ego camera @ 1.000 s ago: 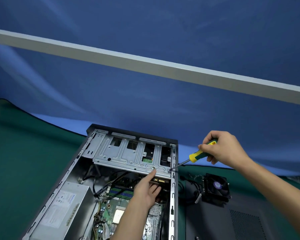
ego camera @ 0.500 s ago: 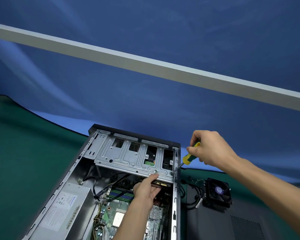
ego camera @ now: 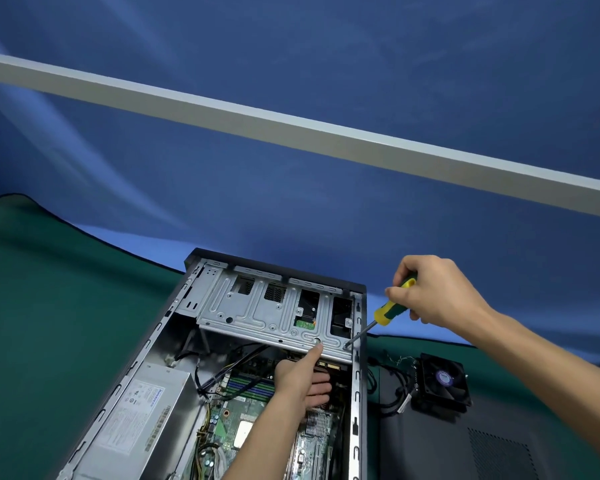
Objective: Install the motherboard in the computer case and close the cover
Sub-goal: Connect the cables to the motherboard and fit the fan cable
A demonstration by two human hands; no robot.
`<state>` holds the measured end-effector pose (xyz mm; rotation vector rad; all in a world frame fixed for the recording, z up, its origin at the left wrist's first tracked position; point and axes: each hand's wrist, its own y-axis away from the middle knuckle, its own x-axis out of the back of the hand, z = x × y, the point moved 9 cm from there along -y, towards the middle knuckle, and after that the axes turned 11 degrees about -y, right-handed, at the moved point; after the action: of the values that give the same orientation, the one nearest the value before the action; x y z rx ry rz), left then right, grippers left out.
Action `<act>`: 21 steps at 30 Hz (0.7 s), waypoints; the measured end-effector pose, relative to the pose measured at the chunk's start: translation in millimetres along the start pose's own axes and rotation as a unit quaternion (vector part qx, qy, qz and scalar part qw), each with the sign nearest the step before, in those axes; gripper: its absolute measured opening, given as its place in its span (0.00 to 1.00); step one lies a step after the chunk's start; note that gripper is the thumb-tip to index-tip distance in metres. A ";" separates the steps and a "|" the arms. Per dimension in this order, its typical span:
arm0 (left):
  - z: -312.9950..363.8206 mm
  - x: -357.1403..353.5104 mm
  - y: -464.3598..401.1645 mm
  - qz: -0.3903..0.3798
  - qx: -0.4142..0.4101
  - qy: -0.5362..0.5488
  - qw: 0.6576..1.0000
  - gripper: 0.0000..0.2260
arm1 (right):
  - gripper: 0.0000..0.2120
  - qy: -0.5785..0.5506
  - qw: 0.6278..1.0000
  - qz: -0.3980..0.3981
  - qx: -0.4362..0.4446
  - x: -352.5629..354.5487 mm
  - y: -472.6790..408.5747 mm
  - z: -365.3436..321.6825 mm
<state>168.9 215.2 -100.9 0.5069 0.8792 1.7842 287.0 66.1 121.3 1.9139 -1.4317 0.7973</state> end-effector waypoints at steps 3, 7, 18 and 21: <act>2.9 0.1 3.2 -0.006 0.002 -0.028 1.000 0.19 | 0.07 -0.006 1.000 0.004 0.004 0.7 1.4 0.3; 0.8 -8.5 12.9 -0.055 0.030 -0.177 0.982 0.26 | 0.07 -0.008 1.000 0.010 0.007 3.5 1.5 -0.5; 27.9 -23.8 21.6 -0.118 0.038 0.024 0.992 0.15 | 0.07 -0.070 0.997 0.034 0.006 17.6 6.0 -2.1; 26.7 -32.8 25.7 -0.152 0.076 0.166 0.971 0.16 | 0.07 -0.089 0.995 0.039 0.012 22.4 8.7 -4.3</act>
<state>183.9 188.5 -62.0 0.1559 1.2619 1.5471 283.3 54.1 142.2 2.0006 -1.6187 0.6967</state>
